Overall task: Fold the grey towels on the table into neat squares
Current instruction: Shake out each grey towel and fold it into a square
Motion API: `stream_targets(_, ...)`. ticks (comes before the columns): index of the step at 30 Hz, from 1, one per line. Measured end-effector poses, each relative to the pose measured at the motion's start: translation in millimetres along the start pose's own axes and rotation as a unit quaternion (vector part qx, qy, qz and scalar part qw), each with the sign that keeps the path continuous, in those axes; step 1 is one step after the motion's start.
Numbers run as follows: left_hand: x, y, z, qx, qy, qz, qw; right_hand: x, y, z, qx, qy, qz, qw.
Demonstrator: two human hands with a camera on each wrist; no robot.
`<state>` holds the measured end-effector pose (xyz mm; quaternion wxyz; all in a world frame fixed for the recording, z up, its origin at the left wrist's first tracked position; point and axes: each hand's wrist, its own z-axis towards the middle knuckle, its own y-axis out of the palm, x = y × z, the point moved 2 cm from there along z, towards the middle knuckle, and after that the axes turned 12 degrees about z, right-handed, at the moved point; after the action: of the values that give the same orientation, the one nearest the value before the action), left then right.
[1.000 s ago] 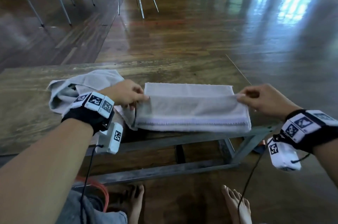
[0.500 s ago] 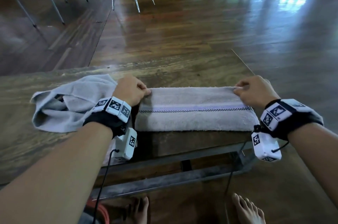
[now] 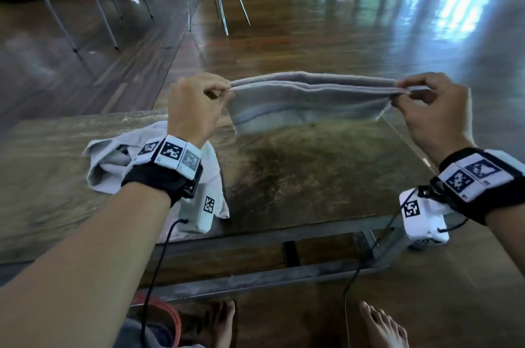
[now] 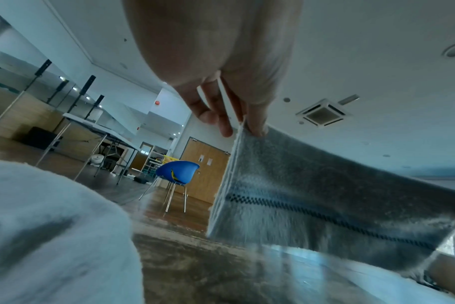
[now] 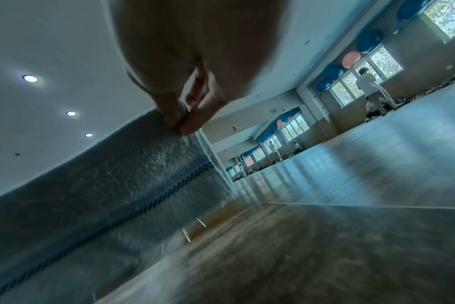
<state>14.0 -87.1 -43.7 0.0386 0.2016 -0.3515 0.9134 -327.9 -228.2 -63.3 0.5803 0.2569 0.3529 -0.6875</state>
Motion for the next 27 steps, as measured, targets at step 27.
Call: stream_targets(27, -32.3, 45.6, -57.2, -0.321, -0.215, 0.194, 0.902, 38.8, -0.1, -60.6, -0.188, 0.278, -0.257, 0.906)
